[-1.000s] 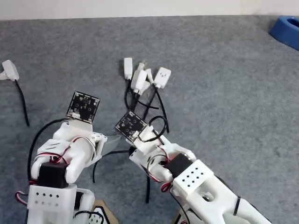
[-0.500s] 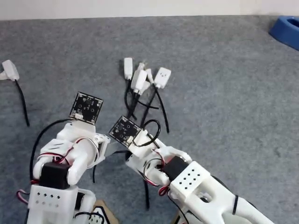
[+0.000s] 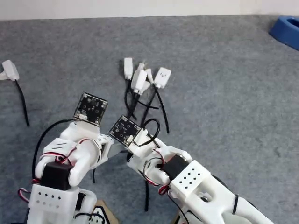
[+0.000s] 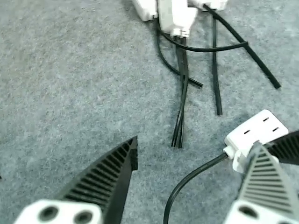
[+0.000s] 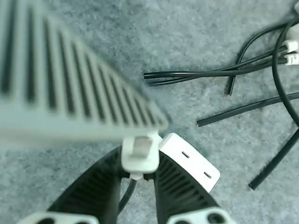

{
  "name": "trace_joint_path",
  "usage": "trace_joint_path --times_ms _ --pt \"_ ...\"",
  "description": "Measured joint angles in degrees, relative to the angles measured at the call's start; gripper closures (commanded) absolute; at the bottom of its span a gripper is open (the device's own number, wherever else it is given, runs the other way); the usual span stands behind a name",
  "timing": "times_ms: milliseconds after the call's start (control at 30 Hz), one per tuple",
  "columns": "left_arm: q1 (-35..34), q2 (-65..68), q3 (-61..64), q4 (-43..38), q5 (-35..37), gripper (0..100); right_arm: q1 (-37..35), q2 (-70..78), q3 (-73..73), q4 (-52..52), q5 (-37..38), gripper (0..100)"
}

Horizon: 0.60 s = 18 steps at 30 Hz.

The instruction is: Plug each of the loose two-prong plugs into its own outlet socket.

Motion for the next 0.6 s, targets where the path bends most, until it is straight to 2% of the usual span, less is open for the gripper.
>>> trace_joint_path --times_ms 133,267,433,600 --pt "0.26 -0.35 4.66 -1.05 0.26 63 0.97 0.09 -3.16 3.78 0.0 99.3" --pt "0.18 -0.7 8.97 -5.45 -1.14 63 3.08 -0.79 -10.55 12.92 0.0 99.3" --pt "-1.49 0.0 9.76 -6.42 -1.93 63 3.34 -8.26 -19.69 23.56 0.0 99.3" --pt "-2.02 0.0 9.76 -6.42 -2.02 63 3.34 -11.43 -20.22 26.73 0.0 99.3"
